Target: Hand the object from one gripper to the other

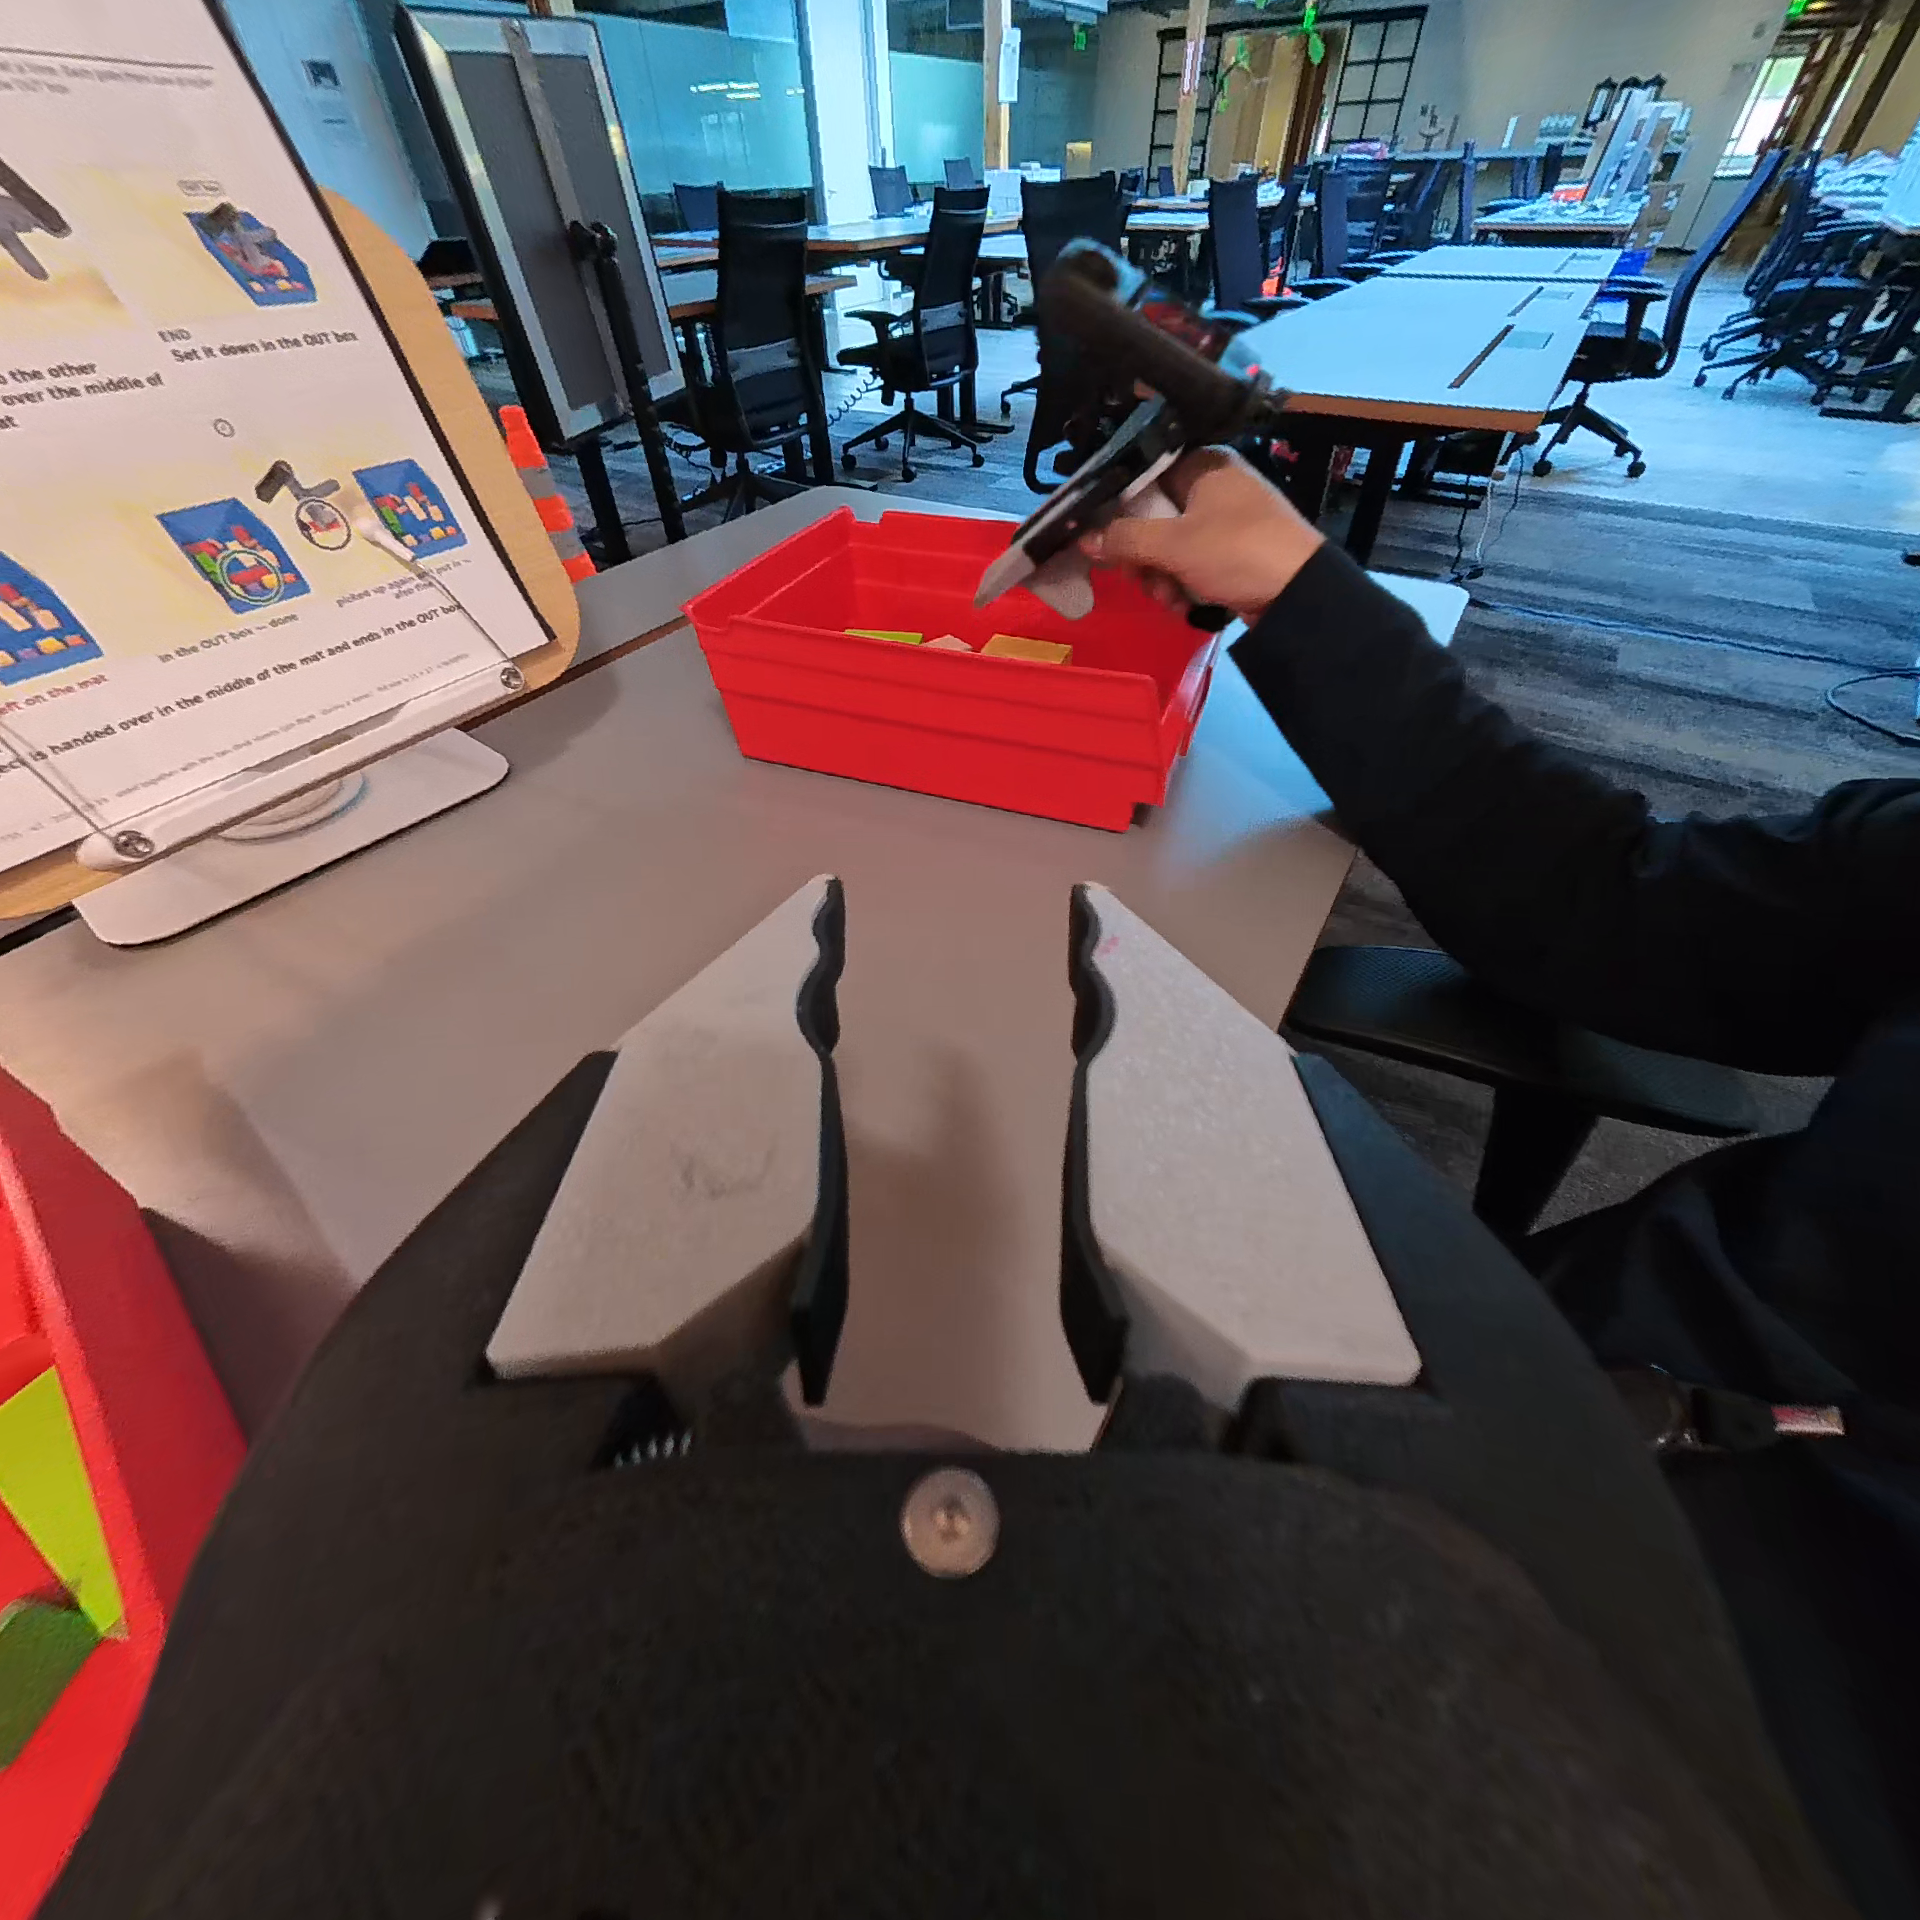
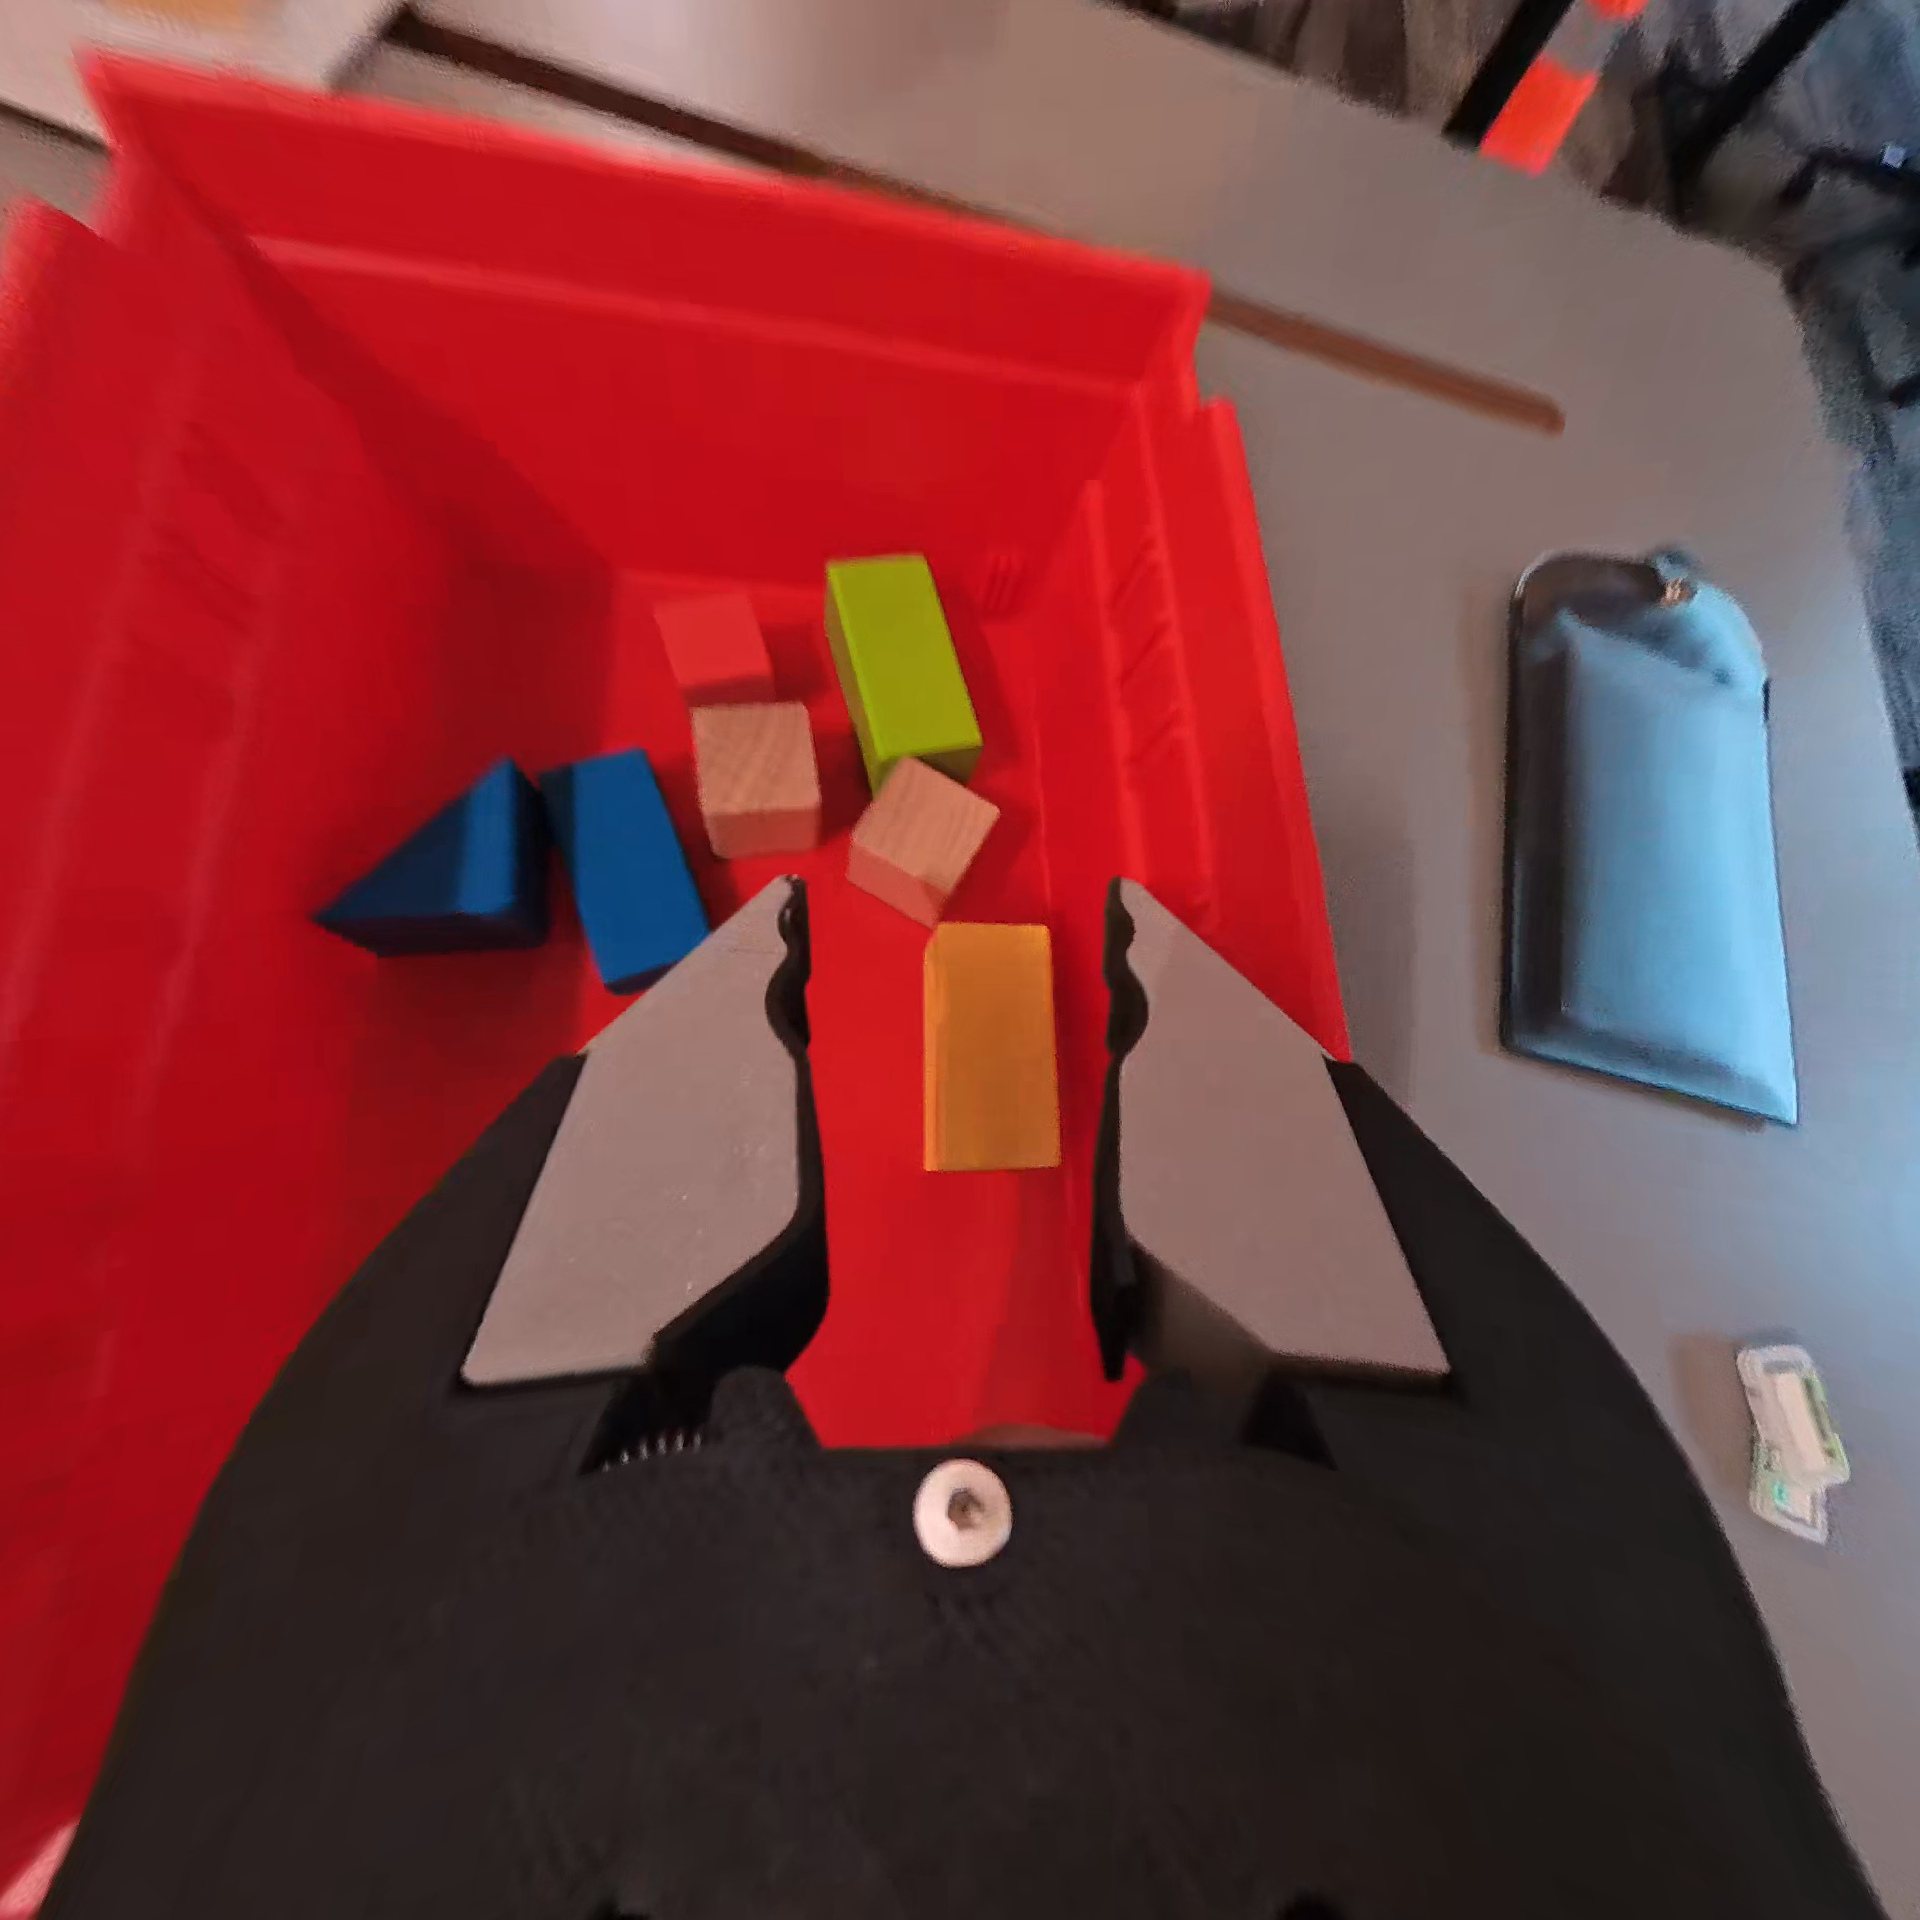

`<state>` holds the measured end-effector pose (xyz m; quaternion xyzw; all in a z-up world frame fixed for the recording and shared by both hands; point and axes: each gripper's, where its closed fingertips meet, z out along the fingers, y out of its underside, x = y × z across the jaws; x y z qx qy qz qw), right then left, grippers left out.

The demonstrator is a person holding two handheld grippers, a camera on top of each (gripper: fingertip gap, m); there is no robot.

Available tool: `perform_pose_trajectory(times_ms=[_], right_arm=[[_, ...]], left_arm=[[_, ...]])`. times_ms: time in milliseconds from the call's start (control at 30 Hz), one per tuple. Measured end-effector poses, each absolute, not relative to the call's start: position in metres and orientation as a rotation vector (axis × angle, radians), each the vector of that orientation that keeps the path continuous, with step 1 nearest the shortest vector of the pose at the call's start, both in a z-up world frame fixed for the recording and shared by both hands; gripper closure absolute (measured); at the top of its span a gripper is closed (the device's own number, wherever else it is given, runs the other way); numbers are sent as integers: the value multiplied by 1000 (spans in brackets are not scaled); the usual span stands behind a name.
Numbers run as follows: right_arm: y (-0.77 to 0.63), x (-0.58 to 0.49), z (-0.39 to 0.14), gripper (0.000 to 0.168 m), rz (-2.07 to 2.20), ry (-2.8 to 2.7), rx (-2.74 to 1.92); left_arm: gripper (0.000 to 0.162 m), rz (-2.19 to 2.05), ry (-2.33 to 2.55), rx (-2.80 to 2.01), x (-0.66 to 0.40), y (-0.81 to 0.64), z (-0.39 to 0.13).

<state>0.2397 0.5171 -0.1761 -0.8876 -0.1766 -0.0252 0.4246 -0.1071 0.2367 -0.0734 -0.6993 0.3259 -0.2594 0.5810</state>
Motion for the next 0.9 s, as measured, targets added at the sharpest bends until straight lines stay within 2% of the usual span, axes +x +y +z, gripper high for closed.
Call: perform_pose_trajectory(times_ms=[200, 400, 567, 700, 900], right_arm=[[495, 210, -122, 118, 87, -495, -2036], [479, 199, -78, 120, 132, -486, -1856], [476, 197, -73, 120, 160, -492, -1832], [477, 196, -76, 120, 163, -492, -1841], [477, 192, -79, 120, 151, -510, -1846]], left_arm=[[121, -496, 678, -1695, -139, 250, -77], [119, -312, 229, -1803, -260, 272, -74], [117, 325, -177, -1938, -412, 262, -108], [108, 230, -282, -2074, -432, 259, -143], [106, 268, -298, -2132, -439, 270, -166]])
